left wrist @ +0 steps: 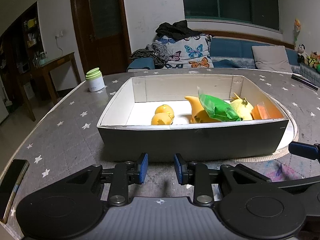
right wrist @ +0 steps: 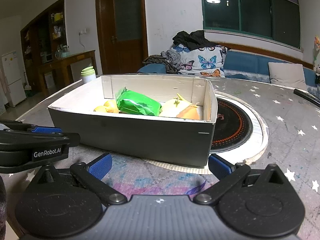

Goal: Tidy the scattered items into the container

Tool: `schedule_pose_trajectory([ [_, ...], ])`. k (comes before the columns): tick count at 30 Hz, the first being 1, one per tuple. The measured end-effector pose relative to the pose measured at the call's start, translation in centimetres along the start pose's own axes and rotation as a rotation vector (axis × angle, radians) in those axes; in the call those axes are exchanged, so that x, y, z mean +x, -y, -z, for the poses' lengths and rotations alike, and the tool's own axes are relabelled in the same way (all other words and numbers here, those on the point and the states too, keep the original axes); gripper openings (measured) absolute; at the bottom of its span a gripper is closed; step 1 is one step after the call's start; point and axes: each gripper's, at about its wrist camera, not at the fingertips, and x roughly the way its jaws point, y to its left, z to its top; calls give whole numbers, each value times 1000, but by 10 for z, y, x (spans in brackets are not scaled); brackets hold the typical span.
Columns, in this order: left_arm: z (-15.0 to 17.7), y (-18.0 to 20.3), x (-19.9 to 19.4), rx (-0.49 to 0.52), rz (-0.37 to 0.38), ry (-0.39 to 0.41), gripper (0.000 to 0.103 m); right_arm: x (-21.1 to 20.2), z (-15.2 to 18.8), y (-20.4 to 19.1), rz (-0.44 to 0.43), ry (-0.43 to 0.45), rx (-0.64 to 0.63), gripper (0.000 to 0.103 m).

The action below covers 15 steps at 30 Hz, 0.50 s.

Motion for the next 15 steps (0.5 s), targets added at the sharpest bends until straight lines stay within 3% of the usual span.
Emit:
schedule_pose_trajectory([
  [15,-4,4,6,32,-10,-3,31,8,-3,2,-4,-17,10,103],
])
